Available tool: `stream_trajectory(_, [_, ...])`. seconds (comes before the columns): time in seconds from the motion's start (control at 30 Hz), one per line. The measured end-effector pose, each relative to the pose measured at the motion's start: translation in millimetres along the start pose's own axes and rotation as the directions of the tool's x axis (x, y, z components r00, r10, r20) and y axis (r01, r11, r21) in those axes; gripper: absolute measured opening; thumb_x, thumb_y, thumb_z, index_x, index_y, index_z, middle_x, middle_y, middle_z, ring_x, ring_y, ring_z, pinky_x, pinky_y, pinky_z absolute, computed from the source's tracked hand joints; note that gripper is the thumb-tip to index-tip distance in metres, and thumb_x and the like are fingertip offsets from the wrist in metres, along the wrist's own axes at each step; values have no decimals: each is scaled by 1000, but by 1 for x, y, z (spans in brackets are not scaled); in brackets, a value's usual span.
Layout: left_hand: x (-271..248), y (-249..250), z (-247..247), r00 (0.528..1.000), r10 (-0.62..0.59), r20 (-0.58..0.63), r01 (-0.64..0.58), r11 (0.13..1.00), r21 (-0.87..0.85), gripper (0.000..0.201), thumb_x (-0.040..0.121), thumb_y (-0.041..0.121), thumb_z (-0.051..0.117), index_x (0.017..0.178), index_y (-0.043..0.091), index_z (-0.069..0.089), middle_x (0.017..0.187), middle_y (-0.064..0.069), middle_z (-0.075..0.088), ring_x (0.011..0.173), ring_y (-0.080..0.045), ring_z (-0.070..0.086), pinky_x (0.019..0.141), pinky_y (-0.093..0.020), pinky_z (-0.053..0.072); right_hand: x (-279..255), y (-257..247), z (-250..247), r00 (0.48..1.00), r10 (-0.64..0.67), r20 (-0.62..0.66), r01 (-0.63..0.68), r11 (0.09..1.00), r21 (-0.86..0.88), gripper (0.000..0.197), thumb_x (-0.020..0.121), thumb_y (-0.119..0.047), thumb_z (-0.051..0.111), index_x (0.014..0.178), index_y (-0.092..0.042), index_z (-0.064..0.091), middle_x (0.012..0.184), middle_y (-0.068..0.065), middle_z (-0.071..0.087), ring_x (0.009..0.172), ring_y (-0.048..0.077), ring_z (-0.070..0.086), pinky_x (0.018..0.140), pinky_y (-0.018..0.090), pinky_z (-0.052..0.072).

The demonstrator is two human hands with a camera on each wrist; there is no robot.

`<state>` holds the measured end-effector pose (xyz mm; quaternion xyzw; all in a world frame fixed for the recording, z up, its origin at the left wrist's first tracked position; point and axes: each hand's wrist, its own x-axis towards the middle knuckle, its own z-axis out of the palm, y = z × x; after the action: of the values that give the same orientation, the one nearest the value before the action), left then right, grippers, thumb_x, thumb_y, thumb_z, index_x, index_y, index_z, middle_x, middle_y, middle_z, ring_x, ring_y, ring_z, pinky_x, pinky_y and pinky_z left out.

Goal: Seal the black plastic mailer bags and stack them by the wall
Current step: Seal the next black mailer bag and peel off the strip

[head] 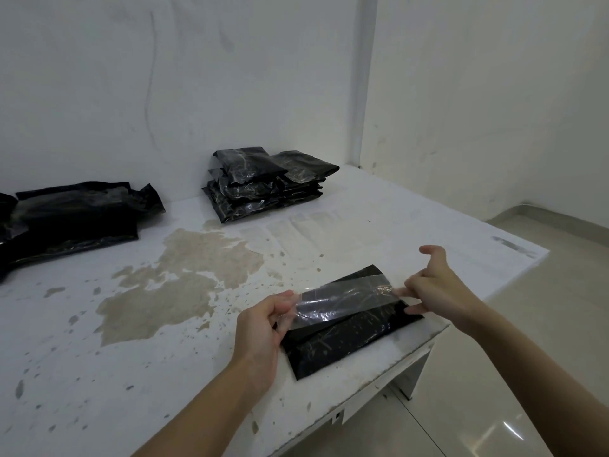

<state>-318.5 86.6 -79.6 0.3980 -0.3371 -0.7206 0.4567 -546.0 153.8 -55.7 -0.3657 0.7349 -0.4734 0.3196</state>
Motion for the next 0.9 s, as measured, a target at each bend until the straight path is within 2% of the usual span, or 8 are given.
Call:
stream_trajectory(0.1, [5,3,-6,1000,26,-15,-22,978,208,13,81,-2,57,75,-9,66,90,-8,68,93,-16,63,82,-23,49,3,-3,0,1000,24,19,-23,998,-52,71,90,8,44,143,-21,5,82,12,54,92,23,65,59,30,57])
stream_trajectory(0.17, [6,5,-13,996,90,-22,-72,906,418,15,80,3,62,76,-10,68,82,-13,69,87,-17,63,81,-28,48,4,-5,1,1000,24,12,-22,993,-119,72,90,6,44,143,-22,4,86,15,58,86,24,63,57,28,56])
stream_trajectory(0.23, [3,8,-19,987,156,30,-143,798,586,19,81,4,64,65,-5,70,79,-7,69,83,-17,61,72,-23,45,5,-6,2,1000,4,-4,-5,983,-182,74,88,4,47,143,-20,4,93,22,62,79,24,60,52,24,52])
stream_trajectory(0.37, [-3,13,-25,980,162,115,-193,646,739,16,81,7,70,69,-3,73,102,12,61,96,-1,55,70,-12,35,8,-4,4,999,-24,-25,17,964,-266,72,88,2,46,143,-18,3,95,24,67,66,28,58,58,31,54])
stream_trajectory(0.47, [-3,10,-26,973,179,144,-221,564,796,25,81,7,71,58,-2,67,110,10,59,102,-4,56,85,-21,36,12,-1,5,999,-35,-38,22,949,-313,71,87,-1,46,141,-20,3,90,23,69,60,29,59,65,38,56])
stream_trajectory(0.57, [-7,11,-22,969,196,148,-229,506,832,34,81,5,70,48,8,60,110,8,58,103,-6,55,88,-25,36,13,2,7,995,-76,-66,45,922,-384,73,84,-4,49,140,-21,5,87,23,69,65,31,62,70,43,55])
stream_trajectory(0.73, [-5,12,-23,967,190,168,-237,449,861,24,81,2,68,57,-1,68,106,8,58,101,-4,55,84,-21,35,9,5,14,980,-176,-92,111,870,-481,76,84,-2,50,144,-16,5,67,16,58,59,26,54,55,34,42])
stream_trajectory(0.9, [-2,11,-24,963,202,180,-248,393,886,21,81,2,67,61,-2,70,106,7,57,100,-3,53,68,-5,30,6,11,18,965,-246,-91,156,817,-555,75,84,0,47,145,-16,6,61,12,52,55,26,51,53,36,39])
